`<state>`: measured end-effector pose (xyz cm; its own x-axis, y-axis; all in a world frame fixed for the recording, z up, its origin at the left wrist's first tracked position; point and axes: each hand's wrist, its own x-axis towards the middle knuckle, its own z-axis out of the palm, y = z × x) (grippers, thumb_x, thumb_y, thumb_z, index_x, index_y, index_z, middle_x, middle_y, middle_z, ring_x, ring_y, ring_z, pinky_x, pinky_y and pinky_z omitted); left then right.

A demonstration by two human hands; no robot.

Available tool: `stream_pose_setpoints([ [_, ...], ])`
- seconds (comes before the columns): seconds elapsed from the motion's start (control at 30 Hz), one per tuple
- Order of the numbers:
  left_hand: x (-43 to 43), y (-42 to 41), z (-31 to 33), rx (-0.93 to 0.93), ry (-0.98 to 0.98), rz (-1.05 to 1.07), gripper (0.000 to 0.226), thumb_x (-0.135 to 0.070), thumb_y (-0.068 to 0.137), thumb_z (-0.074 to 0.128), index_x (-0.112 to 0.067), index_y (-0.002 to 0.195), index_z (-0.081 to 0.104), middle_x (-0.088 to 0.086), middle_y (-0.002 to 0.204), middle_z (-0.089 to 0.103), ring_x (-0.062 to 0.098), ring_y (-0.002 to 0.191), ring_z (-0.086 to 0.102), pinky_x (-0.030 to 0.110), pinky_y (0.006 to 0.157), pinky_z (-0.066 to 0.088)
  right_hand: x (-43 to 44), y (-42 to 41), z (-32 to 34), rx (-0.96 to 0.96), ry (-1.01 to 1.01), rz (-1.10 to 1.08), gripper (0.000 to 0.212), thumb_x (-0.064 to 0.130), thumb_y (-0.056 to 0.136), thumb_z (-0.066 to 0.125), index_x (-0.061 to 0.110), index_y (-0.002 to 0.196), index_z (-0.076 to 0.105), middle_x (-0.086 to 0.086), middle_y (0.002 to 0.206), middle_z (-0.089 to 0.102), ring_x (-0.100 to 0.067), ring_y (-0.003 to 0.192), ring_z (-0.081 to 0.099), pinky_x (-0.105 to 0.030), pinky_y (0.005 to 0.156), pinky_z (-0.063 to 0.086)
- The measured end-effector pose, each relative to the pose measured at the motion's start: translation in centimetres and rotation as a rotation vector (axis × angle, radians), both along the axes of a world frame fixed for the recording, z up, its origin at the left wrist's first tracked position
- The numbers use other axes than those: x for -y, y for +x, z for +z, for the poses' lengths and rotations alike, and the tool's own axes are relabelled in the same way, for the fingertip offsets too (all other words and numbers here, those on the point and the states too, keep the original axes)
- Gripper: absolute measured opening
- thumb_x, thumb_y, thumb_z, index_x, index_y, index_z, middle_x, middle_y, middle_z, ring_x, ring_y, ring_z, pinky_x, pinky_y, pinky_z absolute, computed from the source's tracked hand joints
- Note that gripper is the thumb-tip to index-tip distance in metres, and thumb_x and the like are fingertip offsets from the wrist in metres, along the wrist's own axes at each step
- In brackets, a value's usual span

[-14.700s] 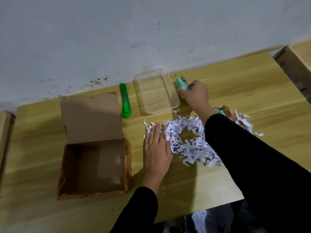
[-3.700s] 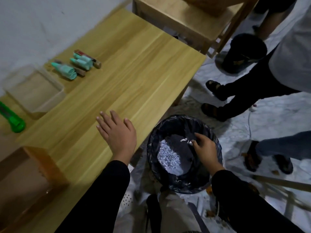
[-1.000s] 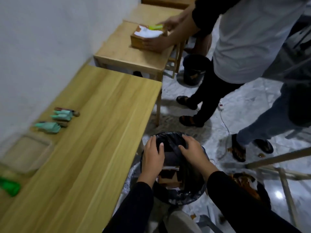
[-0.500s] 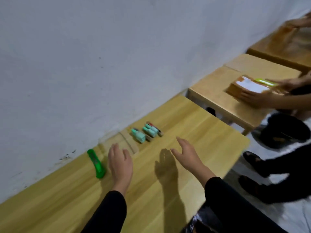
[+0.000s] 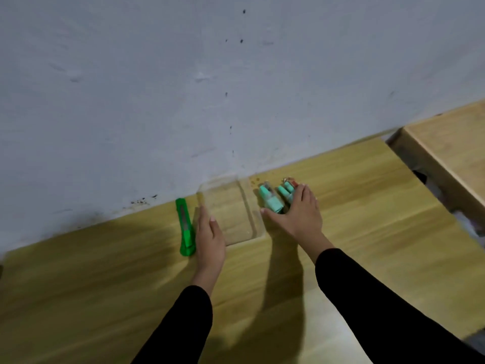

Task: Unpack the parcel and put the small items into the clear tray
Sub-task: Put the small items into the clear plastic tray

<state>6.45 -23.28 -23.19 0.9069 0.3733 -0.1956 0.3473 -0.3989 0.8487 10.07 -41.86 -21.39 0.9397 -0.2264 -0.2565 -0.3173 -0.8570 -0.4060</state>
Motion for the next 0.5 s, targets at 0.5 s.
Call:
stream_pose_setpoints([
  [0.5, 0.8, -0.1, -0.5, 0.072, -0.113, 0.085, 0.048, -0.017, 0.101, 0.032, -0.019, 0.148, 0.021, -0.002, 0.154, 0.027, 0.021, 0.138, 0.034, 0.037, 0.113, 0.033, -1.1, 2.1, -1.2, 0.078, -0.154, -0.005, 0.1, 0.069, 0.059, 0.065, 0.006, 0.13, 0.034, -0.018, 0.123, 0.048, -0.034, 0.111, 0.047, -0.045, 0.095, 0.041],
])
